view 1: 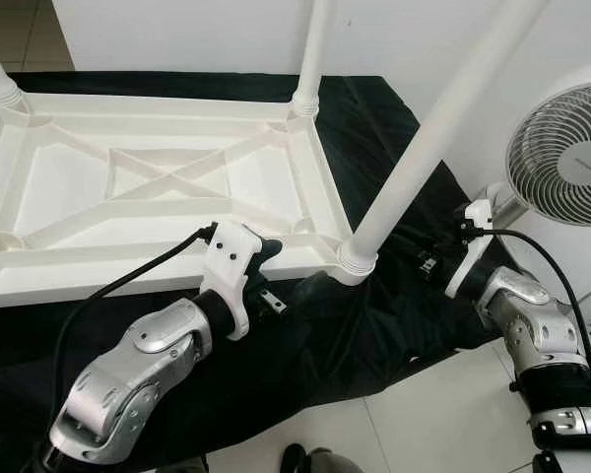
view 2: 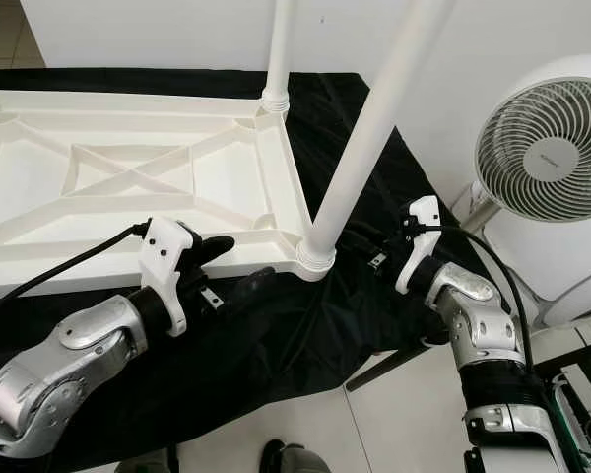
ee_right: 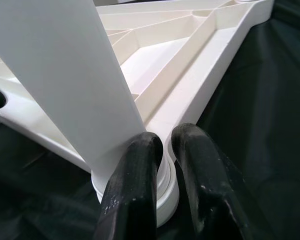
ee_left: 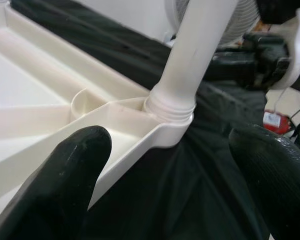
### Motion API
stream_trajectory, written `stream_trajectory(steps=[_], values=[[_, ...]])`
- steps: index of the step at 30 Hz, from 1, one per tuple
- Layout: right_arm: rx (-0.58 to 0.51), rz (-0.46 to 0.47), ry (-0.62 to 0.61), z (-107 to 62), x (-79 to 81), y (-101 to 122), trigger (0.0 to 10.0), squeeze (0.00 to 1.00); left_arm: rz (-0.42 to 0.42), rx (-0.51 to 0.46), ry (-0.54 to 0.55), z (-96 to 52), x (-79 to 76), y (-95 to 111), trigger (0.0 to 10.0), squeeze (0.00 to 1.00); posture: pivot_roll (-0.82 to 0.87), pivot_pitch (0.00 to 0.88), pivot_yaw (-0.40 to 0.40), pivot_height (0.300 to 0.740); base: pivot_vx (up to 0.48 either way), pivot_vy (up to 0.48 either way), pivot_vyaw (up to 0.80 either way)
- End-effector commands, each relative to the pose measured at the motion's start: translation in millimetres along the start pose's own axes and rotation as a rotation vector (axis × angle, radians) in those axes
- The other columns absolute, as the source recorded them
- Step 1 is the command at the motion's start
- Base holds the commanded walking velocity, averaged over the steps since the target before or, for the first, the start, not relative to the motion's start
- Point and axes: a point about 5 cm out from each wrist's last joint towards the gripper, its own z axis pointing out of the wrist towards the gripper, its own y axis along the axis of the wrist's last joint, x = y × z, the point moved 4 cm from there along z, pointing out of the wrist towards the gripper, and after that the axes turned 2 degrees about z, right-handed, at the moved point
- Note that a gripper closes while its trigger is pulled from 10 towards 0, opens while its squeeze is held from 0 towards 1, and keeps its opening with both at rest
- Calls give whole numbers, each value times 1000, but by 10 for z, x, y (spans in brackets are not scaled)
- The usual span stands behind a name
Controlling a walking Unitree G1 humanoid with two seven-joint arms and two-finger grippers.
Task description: Building children table
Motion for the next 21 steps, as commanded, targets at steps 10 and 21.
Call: stream_trajectory(steps=[10, 21], values=[[158, 17, 124, -139, 99, -209, 10000, 0, -19, 22, -154, -84, -195, -25, 10000, 0, 183, 185, -152, 740, 0, 0, 0], [178, 29, 279, -97, 271, -213, 10000, 0, -9, 41, -169, -96, -195, -14, 10000, 0, 187, 187, -154, 740, 0, 0, 0]])
